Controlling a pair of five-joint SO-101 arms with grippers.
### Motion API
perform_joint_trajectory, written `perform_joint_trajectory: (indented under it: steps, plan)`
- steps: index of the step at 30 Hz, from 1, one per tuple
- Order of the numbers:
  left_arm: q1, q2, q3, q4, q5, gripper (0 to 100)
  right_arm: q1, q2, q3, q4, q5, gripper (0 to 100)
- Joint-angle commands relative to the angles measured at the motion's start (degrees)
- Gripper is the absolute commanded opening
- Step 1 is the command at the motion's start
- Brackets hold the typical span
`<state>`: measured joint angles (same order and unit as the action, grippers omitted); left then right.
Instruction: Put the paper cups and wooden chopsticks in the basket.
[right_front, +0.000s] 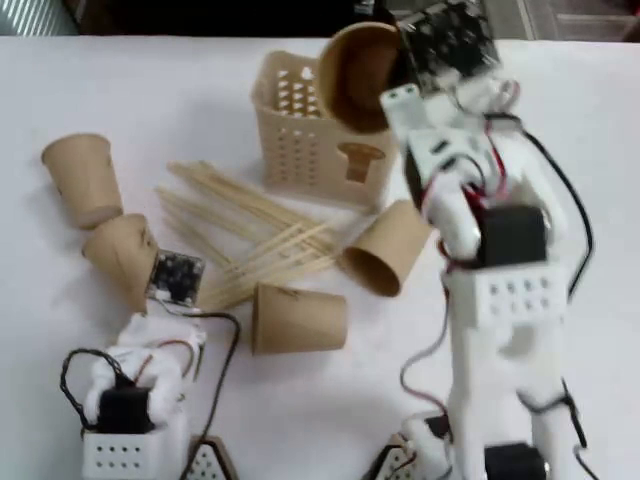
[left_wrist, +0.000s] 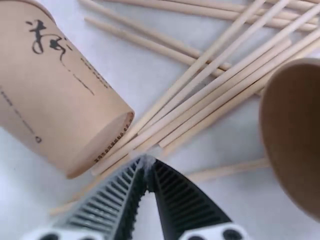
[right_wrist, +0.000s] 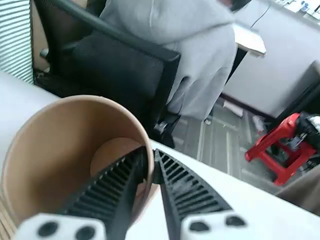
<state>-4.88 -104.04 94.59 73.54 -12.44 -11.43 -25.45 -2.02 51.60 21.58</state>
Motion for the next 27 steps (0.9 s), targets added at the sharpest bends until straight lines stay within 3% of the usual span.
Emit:
perform_joint_trajectory:
  steps: [1,7,13,20,27]
  plan:
    - [0.3,-0.1,-1.1,-0.6,-0.4,3,-0.1,4.5,-0.8,-2.4,-0.5,1.9]
    - [0.3,-0.1,-1.1,-0.5,-0.4,3,-0.2,10.2,-0.9,-4.5,-0.7,1.9]
    - [0.2,-0.1,-1.1,-0.5,-0.4,3,1.3,12.5,-0.9,-4.5,-6.4,2.9]
    - [0.2,-0.1,-1.1,-0.5,-0.4,3,1.8,13.1,-0.8,-7.8,-9.9,27.8]
    - [0.2,-0.1,-1.1,-0.5,-0.4,3,2.3,15.1,-0.8,-10.7,-9.8,28.3]
